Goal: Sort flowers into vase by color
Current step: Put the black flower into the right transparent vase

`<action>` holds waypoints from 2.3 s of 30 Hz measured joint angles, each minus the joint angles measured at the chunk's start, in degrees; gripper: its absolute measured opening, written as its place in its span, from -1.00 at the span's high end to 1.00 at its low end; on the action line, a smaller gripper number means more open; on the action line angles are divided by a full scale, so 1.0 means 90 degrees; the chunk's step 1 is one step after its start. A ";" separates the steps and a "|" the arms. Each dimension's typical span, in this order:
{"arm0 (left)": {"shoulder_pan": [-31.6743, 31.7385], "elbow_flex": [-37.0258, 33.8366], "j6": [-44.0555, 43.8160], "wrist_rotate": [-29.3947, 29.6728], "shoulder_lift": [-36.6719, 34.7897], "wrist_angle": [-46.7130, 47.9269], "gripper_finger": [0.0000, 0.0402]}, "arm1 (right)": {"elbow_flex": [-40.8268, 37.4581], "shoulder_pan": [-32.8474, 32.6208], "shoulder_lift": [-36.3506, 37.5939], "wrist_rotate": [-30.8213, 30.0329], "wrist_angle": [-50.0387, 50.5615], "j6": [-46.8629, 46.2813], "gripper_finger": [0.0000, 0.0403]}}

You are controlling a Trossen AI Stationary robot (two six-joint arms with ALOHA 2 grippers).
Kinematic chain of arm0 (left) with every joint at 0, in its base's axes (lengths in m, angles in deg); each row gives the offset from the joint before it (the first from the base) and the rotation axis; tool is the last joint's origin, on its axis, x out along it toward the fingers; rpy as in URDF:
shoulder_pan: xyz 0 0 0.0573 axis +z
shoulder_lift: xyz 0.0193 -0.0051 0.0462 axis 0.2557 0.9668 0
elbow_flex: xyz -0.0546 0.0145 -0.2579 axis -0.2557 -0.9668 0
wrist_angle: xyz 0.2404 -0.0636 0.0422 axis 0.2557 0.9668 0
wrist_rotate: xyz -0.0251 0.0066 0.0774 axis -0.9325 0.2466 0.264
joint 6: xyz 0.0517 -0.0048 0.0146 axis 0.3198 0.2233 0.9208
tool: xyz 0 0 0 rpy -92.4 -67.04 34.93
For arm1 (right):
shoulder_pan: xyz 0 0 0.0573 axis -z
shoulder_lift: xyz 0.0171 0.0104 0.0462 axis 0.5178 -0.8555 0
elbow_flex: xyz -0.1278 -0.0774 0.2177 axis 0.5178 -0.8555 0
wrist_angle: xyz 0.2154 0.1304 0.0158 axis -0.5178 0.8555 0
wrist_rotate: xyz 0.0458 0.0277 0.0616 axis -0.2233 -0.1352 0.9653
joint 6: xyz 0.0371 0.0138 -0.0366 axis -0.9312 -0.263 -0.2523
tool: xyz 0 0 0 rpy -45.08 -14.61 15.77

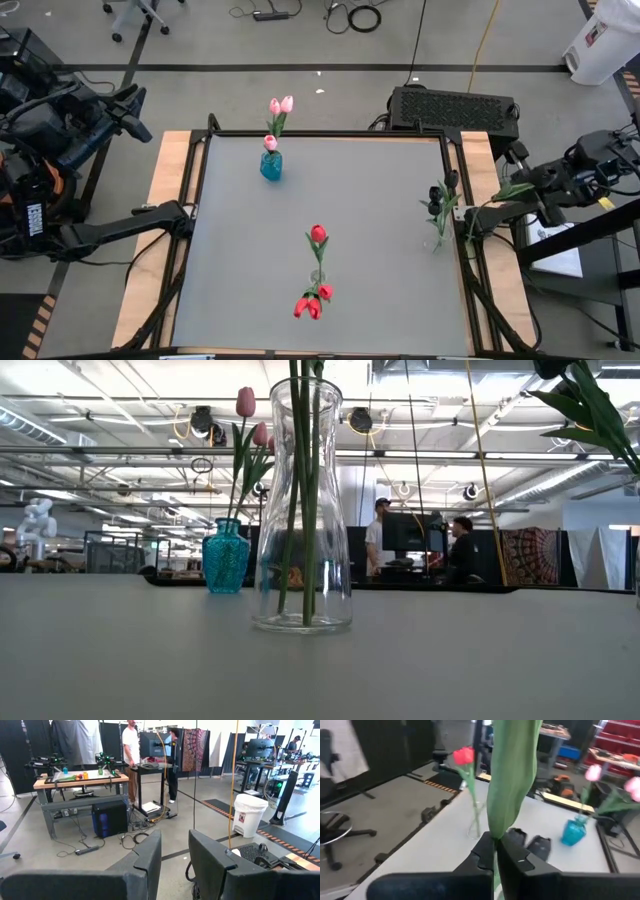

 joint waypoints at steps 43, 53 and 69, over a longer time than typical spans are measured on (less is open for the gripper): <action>0.0000 0.0001 0.0001 0.0000 0.0001 0.0000 0.48 | -0.0189 -0.1622 0.0061 0.0558 -0.0273 0.2138 1.00; 0.0000 0.0002 0.0001 -0.0002 0.0001 0.0000 0.48 | -0.0744 -0.1746 0.0061 0.0522 -0.0357 0.2603 1.00; 0.0000 0.0002 0.0001 -0.0002 0.0001 0.0000 0.48 | -0.1425 -0.1746 0.0121 0.0137 -0.0627 0.2910 1.00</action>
